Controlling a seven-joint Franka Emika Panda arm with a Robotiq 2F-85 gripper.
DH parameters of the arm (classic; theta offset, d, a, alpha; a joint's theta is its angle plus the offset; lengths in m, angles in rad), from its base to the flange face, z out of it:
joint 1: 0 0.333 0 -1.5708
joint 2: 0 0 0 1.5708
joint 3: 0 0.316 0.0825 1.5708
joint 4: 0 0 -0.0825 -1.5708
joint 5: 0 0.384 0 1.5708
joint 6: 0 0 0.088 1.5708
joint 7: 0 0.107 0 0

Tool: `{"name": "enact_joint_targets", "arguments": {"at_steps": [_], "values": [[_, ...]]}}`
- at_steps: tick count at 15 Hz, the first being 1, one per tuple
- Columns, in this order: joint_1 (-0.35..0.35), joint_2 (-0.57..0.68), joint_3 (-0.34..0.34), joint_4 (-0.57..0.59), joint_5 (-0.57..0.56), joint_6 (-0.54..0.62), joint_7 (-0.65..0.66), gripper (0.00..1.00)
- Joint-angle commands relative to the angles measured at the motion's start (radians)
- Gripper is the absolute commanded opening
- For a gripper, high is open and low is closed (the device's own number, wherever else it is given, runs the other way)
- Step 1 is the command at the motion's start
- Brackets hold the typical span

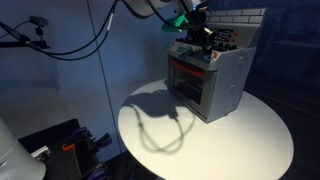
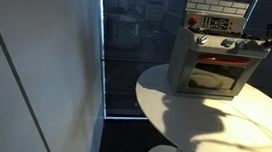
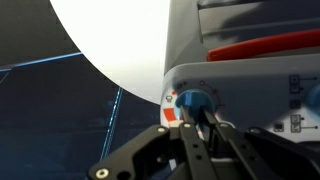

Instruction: Twist the knob on the stove

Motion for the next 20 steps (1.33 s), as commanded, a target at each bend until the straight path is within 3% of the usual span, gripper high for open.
{"name": "enact_joint_targets", "arguments": {"at_steps": [1,9,20], "values": [[-0.012,-0.033,-0.035,-0.005,-0.066,0.008,-0.023,0.06],[-0.013,-0.041,-0.031,-0.013,-0.060,0.002,-0.036,0.15],[-0.052,-0.097,-0.046,-0.020,-0.013,-0.040,-0.135,0.11]]}}
